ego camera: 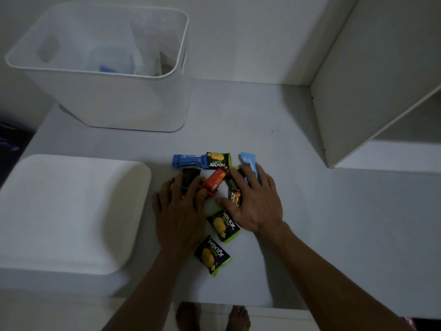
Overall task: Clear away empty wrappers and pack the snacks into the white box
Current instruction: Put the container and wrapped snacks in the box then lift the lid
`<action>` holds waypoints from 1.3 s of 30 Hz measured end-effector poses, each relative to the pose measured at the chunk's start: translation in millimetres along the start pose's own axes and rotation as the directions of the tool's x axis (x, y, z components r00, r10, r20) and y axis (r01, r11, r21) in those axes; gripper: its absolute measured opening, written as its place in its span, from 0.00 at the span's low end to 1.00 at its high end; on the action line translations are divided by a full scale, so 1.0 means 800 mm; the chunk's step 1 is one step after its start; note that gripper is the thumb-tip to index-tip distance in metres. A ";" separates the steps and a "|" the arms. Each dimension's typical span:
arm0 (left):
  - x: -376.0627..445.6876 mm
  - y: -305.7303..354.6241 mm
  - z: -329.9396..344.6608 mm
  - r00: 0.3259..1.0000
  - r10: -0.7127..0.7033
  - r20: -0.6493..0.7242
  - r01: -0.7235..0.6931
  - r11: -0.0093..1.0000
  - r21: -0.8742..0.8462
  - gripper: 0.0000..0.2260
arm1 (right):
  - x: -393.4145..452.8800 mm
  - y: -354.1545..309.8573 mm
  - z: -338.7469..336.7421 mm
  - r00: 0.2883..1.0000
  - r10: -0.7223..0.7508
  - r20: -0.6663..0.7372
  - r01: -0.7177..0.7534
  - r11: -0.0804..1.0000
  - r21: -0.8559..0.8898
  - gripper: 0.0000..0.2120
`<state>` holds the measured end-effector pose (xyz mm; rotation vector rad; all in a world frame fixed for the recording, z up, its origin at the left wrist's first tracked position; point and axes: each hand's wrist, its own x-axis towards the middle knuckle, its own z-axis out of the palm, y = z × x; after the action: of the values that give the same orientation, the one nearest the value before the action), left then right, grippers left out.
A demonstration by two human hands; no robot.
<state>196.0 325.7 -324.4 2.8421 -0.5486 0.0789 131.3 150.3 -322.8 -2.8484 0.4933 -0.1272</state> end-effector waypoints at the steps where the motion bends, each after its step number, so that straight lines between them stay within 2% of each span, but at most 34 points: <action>1: 0.000 0.000 0.000 1.000 0.002 -0.007 -0.002 1.000 0.008 0.20 | -0.004 -0.002 0.003 0.999 0.015 -0.043 -0.015 1.000 -0.006 0.36; 6: -0.001 -0.001 0.001 0.998 0.018 -0.057 -0.014 0.998 0.069 0.16 | -0.014 -0.012 0.015 0.963 0.029 -0.268 -0.042 0.998 -0.043 0.24; 11: -0.002 0.002 0.000 0.991 0.057 -0.123 -0.047 0.995 0.088 0.15 | -0.020 -0.018 0.023 0.929 0.051 -0.365 -0.063 0.998 -0.019 0.15; 15: -0.006 0.002 0.000 0.978 0.111 -0.175 -0.097 0.992 0.085 0.15 | -0.026 -0.018 0.027 0.924 0.065 -0.378 -0.045 0.997 0.062 0.14; 18: -0.008 -0.001 0.002 0.963 0.146 -0.225 -0.136 0.989 0.061 0.15 | -0.031 -0.020 0.022 0.942 0.107 -0.318 -0.047 0.981 0.190 0.13; 21: -0.015 -0.002 -0.009 0.944 0.131 -0.304 -0.134 0.991 0.010 0.12 | -0.037 -0.026 0.000 0.941 0.130 -0.312 -0.036 0.957 0.289 0.12; 22: -0.016 -0.001 -0.015 0.929 0.131 -0.346 -0.140 0.990 -0.002 0.11 | -0.039 -0.028 -0.010 0.933 0.136 -0.333 -0.027 0.950 0.311 0.12; 24: -0.013 -0.003 -0.036 0.889 0.219 -0.402 -0.215 0.975 0.055 0.02 | -0.038 -0.034 -0.032 0.915 0.148 -0.375 -0.013 0.941 0.340 0.10; 26: 0.001 -0.002 -0.066 0.853 0.335 -0.400 -0.291 0.942 0.168 0.11 | -0.033 -0.044 -0.058 0.899 0.160 -0.407 -0.004 0.933 0.359 0.08; 28: 0.019 0.003 -0.106 0.811 0.351 -0.467 -0.304 0.936 0.175 0.09 | -0.023 -0.058 -0.087 0.889 0.174 -0.423 0.004 0.921 0.389 0.08; 30: 0.038 0.012 -0.161 0.758 0.326 -0.565 -0.302 0.943 0.138 0.08 | -0.007 -0.079 -0.123 0.881 0.199 -0.430 0.006 0.903 0.431 0.08; 33: 0.064 0.024 -0.246 0.727 0.238 -0.645 -0.254 0.965 0.070 0.17 | 0.030 -0.117 -0.178 0.859 0.216 -0.465 0.033 0.882 0.470 0.08; 34: 0.074 0.024 -0.271 0.725 0.190 -0.662 -0.234 0.972 0.022 0.17 | 0.045 -0.132 -0.197 0.851 0.216 -0.479 0.047 0.876 0.480 0.08; 38: 0.135 0.005 -0.344 0.770 -0.070 -0.634 -0.114 0.963 -0.244 0.04 | 0.109 -0.192 -0.267 0.841 0.184 -0.510 0.117 0.857 0.502 0.09; 39: 0.155 -0.002 -0.357 0.788 -0.123 -0.603 -0.081 0.951 -0.300 0.07 | 0.127 -0.207 -0.282 0.841 0.174 -0.513 0.127 0.857 0.499 0.09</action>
<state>309.6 354.2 -35.7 2.3096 -0.3363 0.8146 250.8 215.4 -58.2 -2.2330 0.5011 -0.9407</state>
